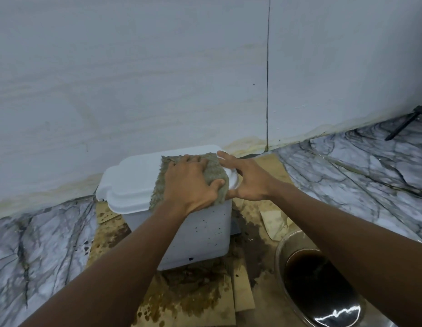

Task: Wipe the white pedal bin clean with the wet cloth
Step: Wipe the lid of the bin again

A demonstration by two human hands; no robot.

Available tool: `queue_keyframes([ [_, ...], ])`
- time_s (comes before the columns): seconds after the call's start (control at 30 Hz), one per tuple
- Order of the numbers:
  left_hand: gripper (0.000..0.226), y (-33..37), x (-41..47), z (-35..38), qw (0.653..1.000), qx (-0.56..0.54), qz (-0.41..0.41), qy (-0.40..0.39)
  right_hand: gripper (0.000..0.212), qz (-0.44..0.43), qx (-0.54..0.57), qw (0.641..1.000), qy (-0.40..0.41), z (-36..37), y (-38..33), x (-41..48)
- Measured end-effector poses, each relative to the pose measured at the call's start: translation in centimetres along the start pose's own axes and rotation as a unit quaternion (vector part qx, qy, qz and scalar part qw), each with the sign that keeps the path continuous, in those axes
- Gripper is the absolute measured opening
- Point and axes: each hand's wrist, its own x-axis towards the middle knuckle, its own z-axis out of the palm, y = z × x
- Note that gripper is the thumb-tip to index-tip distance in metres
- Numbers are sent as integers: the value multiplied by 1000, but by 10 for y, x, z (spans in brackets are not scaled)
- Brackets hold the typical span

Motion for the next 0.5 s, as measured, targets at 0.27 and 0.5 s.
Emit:
queue_keyframes([
  [0.27, 79, -18, -6, -5, 998, -30, 53, -13, 105, 1, -5, 1000, -11, -3, -1, 1],
  [0.5, 73, -56, -17, -11, 996, -72, 55, -16, 104, 11, -27, 999, -25, -7, -4, -1],
])
